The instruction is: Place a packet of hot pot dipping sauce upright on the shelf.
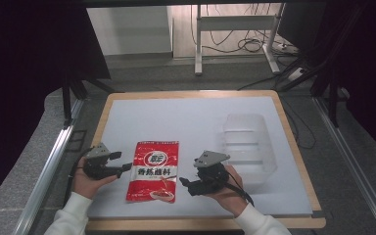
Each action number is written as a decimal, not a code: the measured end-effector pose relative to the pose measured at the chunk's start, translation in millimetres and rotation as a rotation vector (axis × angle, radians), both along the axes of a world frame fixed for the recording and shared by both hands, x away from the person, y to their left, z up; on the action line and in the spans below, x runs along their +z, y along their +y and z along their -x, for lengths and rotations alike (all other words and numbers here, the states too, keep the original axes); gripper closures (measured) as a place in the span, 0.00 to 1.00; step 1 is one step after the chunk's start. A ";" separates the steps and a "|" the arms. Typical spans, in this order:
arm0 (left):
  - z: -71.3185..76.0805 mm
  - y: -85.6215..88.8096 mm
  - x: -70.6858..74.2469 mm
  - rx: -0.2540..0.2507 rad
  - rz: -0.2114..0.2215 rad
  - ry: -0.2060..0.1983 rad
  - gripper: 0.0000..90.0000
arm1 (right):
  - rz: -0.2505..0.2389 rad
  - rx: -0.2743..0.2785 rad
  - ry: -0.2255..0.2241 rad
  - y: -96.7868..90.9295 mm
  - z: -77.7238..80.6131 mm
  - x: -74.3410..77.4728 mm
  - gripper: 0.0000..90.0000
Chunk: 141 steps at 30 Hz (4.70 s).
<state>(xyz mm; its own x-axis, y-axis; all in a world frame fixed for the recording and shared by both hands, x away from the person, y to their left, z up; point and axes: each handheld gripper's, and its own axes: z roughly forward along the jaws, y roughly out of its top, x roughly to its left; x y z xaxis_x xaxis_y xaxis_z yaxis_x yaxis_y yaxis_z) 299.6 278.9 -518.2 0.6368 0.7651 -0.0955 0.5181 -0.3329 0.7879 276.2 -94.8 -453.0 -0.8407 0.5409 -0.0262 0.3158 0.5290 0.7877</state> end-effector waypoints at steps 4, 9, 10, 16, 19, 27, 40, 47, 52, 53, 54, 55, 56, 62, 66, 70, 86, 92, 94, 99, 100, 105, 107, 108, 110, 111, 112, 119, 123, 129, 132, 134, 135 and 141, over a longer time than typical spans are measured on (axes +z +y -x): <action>-0.2 -0.1 -0.2 -0.004 0.002 0.001 0.35 | 0.000 0.001 0.003 -0.8 -3.5 4.6 0.24; -0.9 0.9 -0.2 -0.003 0.010 0.001 0.35 | -0.016 -0.001 0.009 0.1 -12.6 15.6 0.24; -0.9 1.1 -0.2 -0.004 0.009 0.001 0.35 | -0.015 0.001 0.008 0.8 -14.4 17.6 0.24; -0.4 0.3 0.1 -0.001 0.016 0.002 0.35 | -0.007 0.014 0.009 9.0 -24.7 28.5 0.26; -0.4 0.2 0.6 -0.005 0.012 0.003 0.35 | 0.003 0.021 0.003 12.6 -28.8 31.2 0.27; -0.5 0.0 0.6 -0.006 0.015 0.004 0.35 | 0.034 0.056 0.023 26.0 -44.0 34.4 0.30; -0.6 0.1 0.4 -0.008 0.017 0.004 0.34 | 0.063 0.090 0.046 41.9 -62.4 35.4 0.30; -0.7 -0.2 0.5 -0.009 0.015 0.002 0.34 | 0.061 0.091 0.058 44.4 -70.6 37.5 0.30; -0.8 -0.7 0.1 -0.010 0.014 0.004 0.34 | 0.065 0.089 0.072 46.5 -78.0 36.4 0.30; -0.9 -0.8 0.0 -0.011 0.014 0.004 0.34 | 0.070 0.090 0.081 48.4 -83.3 35.4 0.31; -0.8 -0.6 0.2 -0.011 0.013 0.003 0.34 | 0.071 0.091 0.083 49.1 -85.4 34.9 0.32; -0.8 -0.6 0.2 -0.011 0.013 0.003 0.34 | 0.074 0.094 0.089 50.1 -88.2 34.4 0.32; -0.6 0.0 0.7 -0.009 0.015 0.001 0.34 | 0.076 0.089 0.095 51.4 -91.0 33.6 0.33; -0.1 -0.1 2.2 -0.016 0.014 -0.003 0.34 | 0.097 0.083 0.149 57.5 -109.8 28.1 0.39; 0.1 -0.2 2.5 -0.015 0.015 -0.005 0.34 | 0.110 0.075 0.175 61.3 -122.8 21.8 0.42; 0.2 -2.0 1.7 -0.018 0.017 -0.001 0.34 | 0.121 0.060 0.203 64.6 -133.3 14.3 0.42; 0.1 -4.1 0.2 -0.029 0.012 0.004 0.34 | 0.206 0.017 0.371 82.7 -181.8 -25.1 0.51; 0.3 -3.3 0.6 -0.028 0.015 0.001 0.34 | 0.223 0.002 0.408 84.0 -192.0 -36.9 0.53; 0.1 -3.4 0.3 -0.029 0.014 0.002 0.34 | 0.234 0.000 0.419 83.6 -197.3 -40.4 0.54; 0.1 -3.8 0.1 -0.030 0.013 0.003 0.34 | 0.240 -0.014 0.440 82.8 -203.8 -44.8 0.55; 0.1 -3.7 0.2 -0.030 0.013 0.003 0.34 | 0.236 -0.020 0.449 82.7 -204.9 -46.3 0.55; 0.2 -3.5 0.3 -0.030 0.012 0.002 0.34 | 0.227 -0.024 0.475 82.1 -208.5 -52.3 0.56; 0.2 -3.5 0.3 -0.030 0.012 0.002 0.34 | 0.229 -0.021 0.478 81.9 -209.1 -52.8 0.57; 0.2 -3.5 0.2 -0.030 0.012 0.002 0.34 | 0.226 -0.019 0.484 82.6 -209.2 -53.9 0.58; 0.2 -3.5 0.2 -0.029 0.012 0.001 0.34 | 0.230 -0.017 0.491 82.8 -209.2 -54.3 0.59; 0.2 -3.4 0.3 -0.029 0.012 0.001 0.34 | 0.233 -0.013 0.494 82.9 -209.4 -54.9 0.60; 0.2 -3.4 0.3 -0.029 0.012 0.001 0.34 | 0.230 -0.003 0.499 83.2 -209.7 -56.5 0.63; 0.3 -1.9 1.2 -0.026 0.014 -0.001 0.34 | 0.225 0.038 0.524 84.1 -207.3 -57.4 0.70; 0.5 -0.7 2.0 -0.022 0.019 -0.003 0.34 | 0.218 0.047 0.522 83.2 -205.7 -55.3 0.77; 0.4 -1.5 1.7 -0.022 0.015 -0.002 0.34 | 0.236 0.053 0.496 82.8 -204.5 -53.9 0.92; 0.7 0.8 2.9 -0.018 0.021 -0.005 0.34 | 0.221 0.072 0.486 81.7 -202.5 -52.9 0.98; 0.6 2.4 3.4 -0.013 0.026 -0.006 0.34 | 0.218 0.078 0.475 80.7 -200.2 -50.0 0.99; 0.6 2.4 3.4 -0.013 0.026 -0.006 0.34 | 0.213 0.079 0.468 80.4 -198.6 -48.2 0.99; -0.6 3.2 2.6 -0.008 0.025 -0.004 0.34 | 0.178 0.120 0.428 77.7 -188.7 -34.2 0.99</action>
